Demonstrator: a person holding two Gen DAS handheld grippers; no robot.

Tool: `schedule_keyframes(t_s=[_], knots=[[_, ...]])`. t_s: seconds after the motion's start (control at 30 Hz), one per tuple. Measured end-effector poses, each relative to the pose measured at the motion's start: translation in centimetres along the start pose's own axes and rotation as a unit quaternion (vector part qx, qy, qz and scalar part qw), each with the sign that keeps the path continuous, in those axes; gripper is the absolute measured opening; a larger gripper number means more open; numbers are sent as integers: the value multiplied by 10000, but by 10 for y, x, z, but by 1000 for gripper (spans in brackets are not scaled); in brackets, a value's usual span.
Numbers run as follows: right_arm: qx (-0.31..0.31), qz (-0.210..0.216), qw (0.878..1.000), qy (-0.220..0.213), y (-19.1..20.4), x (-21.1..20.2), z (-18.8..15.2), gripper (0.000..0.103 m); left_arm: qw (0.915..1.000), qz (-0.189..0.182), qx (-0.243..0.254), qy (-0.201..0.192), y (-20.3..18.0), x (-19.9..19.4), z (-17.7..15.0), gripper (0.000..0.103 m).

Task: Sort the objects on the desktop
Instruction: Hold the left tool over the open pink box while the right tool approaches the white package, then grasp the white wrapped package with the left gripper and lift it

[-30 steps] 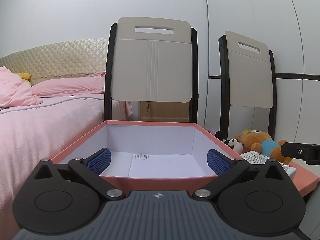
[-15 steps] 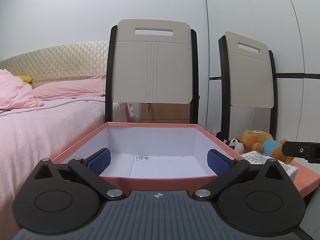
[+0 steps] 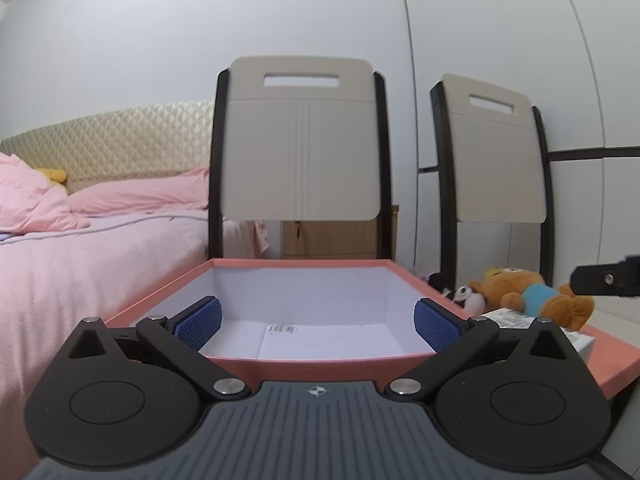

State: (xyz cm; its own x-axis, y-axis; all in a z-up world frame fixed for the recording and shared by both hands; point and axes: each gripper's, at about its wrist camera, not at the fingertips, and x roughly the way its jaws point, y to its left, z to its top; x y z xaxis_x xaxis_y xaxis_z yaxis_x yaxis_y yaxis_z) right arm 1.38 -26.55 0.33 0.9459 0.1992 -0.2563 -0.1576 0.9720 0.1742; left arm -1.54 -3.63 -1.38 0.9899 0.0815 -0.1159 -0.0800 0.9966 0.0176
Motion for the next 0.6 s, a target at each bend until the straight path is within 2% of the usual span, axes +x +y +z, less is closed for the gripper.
schedule_keyframes(t_s=[0.27,0.6], knots=[[115,-150,9998,-118,-30,-15,8,103,9984,-451,-115,-324,-63,-27,-12,103],[228,-313,9987,-317,-78,-57,12,103,9917,-976,287,-782,-152,-25,-29,103]])
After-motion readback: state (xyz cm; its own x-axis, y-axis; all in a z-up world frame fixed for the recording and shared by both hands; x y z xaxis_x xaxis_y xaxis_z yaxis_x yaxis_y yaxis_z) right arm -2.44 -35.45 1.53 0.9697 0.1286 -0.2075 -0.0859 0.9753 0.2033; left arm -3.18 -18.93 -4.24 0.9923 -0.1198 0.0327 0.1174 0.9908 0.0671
